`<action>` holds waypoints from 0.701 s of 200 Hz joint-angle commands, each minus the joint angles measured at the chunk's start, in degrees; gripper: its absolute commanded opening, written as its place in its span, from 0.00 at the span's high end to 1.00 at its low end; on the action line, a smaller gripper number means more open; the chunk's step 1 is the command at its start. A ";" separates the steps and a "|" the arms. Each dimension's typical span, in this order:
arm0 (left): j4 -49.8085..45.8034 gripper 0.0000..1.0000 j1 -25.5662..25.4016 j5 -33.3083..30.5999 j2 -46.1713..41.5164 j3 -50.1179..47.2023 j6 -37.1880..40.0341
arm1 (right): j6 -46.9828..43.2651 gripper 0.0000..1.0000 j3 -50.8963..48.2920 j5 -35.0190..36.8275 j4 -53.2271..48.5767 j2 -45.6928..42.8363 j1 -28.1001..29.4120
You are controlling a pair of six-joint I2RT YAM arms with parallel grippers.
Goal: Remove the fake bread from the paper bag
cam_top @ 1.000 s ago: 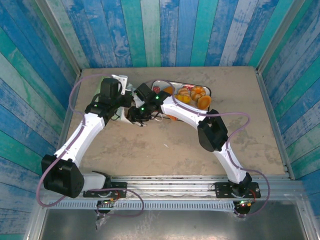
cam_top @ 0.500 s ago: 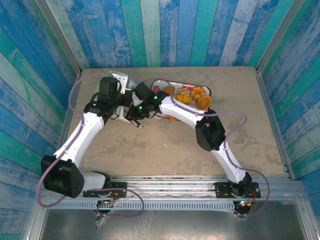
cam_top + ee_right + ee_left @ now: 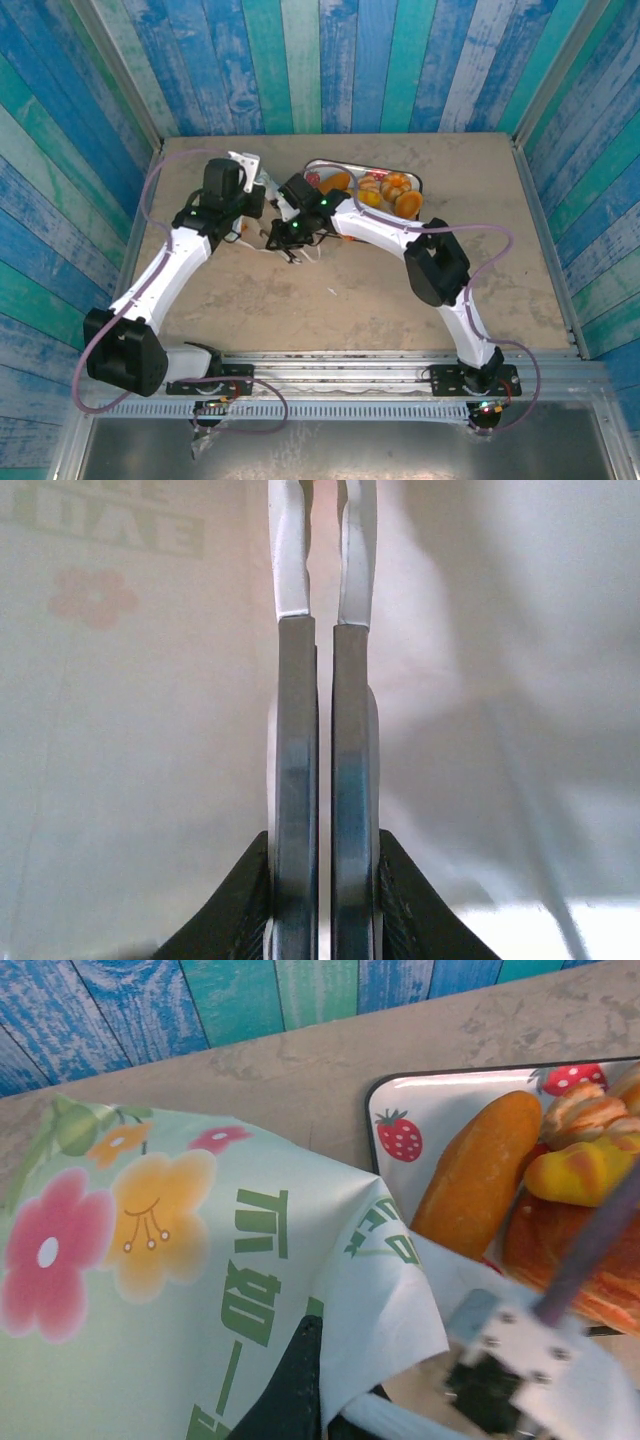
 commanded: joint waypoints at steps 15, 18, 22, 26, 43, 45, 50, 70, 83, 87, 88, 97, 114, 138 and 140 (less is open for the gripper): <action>2.80 1.00 -0.03 -2.38 -0.41 -2.00 2.47 | -1.92 0.99 -4.70 0.41 3.21 -6.98 -0.61; 2.89 1.00 -0.02 -2.26 -0.43 -2.10 2.55 | -1.90 1.00 -5.06 0.30 3.31 -7.23 -0.64; 3.08 1.00 -0.03 -2.27 -0.50 -2.26 2.67 | -1.84 0.99 -5.42 0.15 3.52 -7.54 -0.77; 3.28 1.00 -0.01 -2.37 -0.49 -2.37 2.70 | -1.80 0.99 -5.97 0.10 3.66 -7.92 -0.74; 3.18 1.00 -0.03 -3.24 -0.11 -2.29 2.58 | -1.78 0.99 -7.62 0.01 4.27 -9.04 -0.87; 3.11 1.00 -0.03 -3.27 -0.09 -2.22 2.50 | -1.76 0.99 -7.81 -0.03 4.36 -9.13 -0.84; 3.01 1.00 -0.03 -3.30 0.11 -2.12 2.39 | -1.76 0.99 -8.12 -0.14 4.34 -9.42 -0.81; 3.08 1.00 -0.03 -3.62 0.45 -1.86 1.77 | -2.01 0.99 -9.05 -1.33 4.21 -10.11 -0.81; 3.27 1.00 -0.02 -4.18 0.66 -1.72 1.22 | -2.37 1.00 -9.83 -1.90 4.06 -10.74 -0.81; 3.35 1.00 0.01 -4.29 0.79 -1.67 1.08 | -2.59 1.00 -10.09 -1.92 3.94 -10.99 -0.83; 3.35 1.00 -0.01 -4.31 0.84 -1.63 1.01 | -2.62 0.99 -10.18 -1.92 3.87 -11.06 -0.86; 3.40 1.00 -0.03 -4.61 1.23 -1.46 0.79 | -2.99 0.99 -10.75 -1.93 3.58 -11.66 -0.79; 2.87 1.00 0.01 -5.48 2.41 -0.11 0.31 | -3.87 0.99 -11.90 -1.78 2.57 -13.12 -0.72; 0.74 1.00 0.01 -8.33 4.99 3.23 -1.55 | -5.34 1.00 -12.86 -1.22 0.47 -15.23 -0.73; 0.46 1.00 -0.02 -8.65 5.32 3.53 -1.77 | -5.44 0.99 -12.94 -1.22 0.27 -15.36 -0.72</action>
